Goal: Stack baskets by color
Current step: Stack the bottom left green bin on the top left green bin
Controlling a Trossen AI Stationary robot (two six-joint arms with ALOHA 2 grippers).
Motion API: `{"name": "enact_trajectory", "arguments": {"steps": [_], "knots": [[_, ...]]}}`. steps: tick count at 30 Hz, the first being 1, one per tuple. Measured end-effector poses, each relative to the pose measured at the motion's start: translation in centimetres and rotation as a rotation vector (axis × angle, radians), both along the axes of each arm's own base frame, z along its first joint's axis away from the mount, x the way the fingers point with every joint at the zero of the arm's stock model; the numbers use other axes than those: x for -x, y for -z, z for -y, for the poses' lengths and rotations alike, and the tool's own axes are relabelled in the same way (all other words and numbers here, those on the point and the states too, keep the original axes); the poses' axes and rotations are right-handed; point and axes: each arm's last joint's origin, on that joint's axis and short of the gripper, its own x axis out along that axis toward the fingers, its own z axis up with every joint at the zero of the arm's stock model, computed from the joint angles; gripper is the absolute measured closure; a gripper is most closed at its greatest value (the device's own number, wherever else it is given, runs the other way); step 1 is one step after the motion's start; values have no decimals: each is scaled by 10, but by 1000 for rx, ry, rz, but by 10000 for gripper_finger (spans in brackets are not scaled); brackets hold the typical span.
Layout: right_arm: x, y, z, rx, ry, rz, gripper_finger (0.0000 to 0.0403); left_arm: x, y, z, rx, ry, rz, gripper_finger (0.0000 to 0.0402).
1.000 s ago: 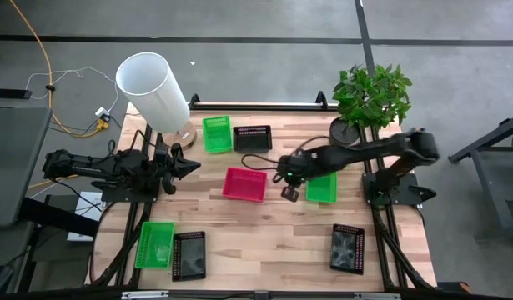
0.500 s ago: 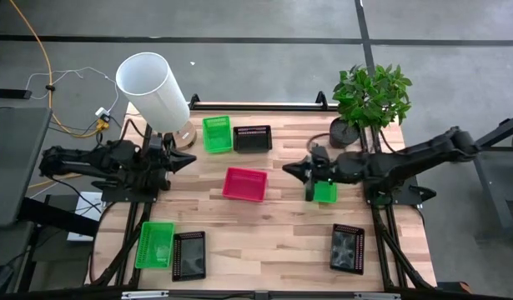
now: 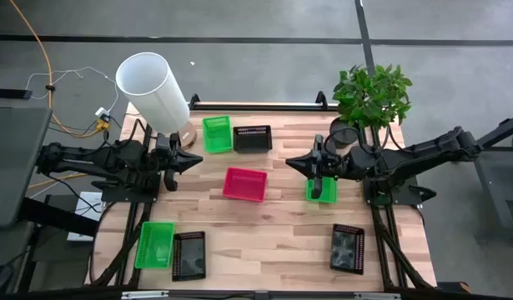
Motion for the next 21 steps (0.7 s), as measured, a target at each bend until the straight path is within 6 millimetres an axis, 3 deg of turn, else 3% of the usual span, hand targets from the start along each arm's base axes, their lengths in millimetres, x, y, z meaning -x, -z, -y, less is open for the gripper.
{"name": "enact_trajectory", "arguments": {"steps": [10,15,21], "knots": [[0,1,0,-3,-2,-10,403,0,-1,0,-15,0,3,401],[0,3,0,-18,-2,-34,403,-4,-10,2,-11,66,105,402],[4,30,-3,-100,-40,-282,403,-7,-15,3,-12,122,134,402]]}}
